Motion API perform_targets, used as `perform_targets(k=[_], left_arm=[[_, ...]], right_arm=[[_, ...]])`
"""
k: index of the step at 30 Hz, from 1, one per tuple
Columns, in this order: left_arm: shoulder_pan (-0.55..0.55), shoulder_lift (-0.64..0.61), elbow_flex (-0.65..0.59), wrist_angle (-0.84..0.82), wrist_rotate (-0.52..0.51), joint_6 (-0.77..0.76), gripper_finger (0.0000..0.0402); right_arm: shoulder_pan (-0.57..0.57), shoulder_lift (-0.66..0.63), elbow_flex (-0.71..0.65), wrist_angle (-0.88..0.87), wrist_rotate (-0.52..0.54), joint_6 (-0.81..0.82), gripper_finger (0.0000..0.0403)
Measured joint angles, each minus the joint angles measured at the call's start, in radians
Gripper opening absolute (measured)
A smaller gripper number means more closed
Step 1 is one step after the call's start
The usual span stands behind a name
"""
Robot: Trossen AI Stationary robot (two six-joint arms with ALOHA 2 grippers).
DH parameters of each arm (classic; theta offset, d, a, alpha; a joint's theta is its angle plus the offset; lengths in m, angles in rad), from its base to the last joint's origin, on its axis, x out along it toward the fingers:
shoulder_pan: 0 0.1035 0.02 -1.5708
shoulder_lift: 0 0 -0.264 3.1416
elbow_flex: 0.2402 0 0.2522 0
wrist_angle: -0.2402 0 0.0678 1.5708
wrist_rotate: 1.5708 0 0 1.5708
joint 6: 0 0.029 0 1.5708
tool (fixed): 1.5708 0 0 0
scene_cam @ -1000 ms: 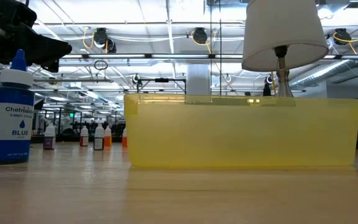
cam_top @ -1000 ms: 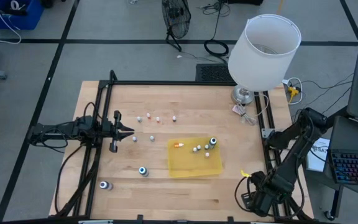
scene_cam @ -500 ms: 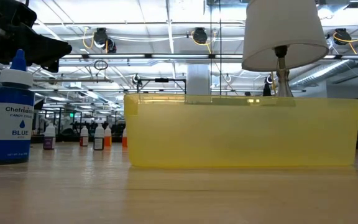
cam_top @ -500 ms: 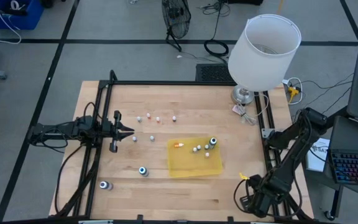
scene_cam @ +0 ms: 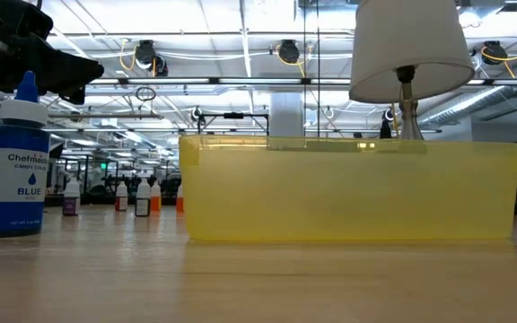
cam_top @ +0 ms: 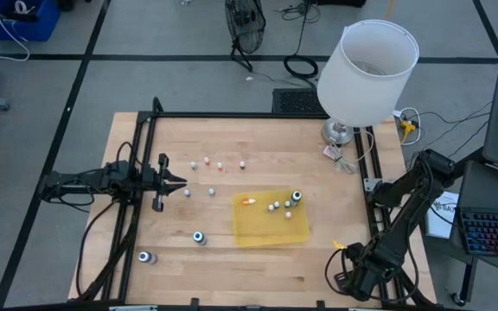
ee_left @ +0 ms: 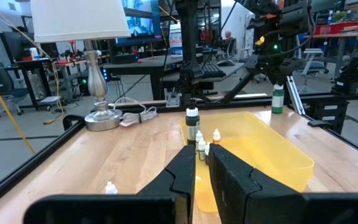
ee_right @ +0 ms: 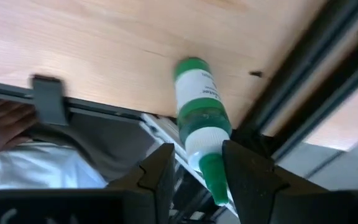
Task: Pick & Place food coloring
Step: Put the large green food coloring bottle into the yellow bin
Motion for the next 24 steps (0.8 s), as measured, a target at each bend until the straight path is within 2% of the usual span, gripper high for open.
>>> perform_targets(k=[2, 20, 24], left_arm=[[0.000, 0.000, 0.000, 0.000, 0.000, 0.000, 0.0051], [0.000, 0.000, 0.000, 0.000, 0.000, 0.000, 0.0051], [0.000, 0.000, 0.000, 0.000, 0.000, 0.000, 0.0051]], right_arm=[[0.000, 0.000, -0.002, -0.012, -0.026, 0.004, 0.0128], [0.000, 0.000, -0.002, 0.003, -0.033, -0.003, 0.0128], [0.000, 0.000, -0.002, -0.038, -0.052, -0.006, 0.0141]])
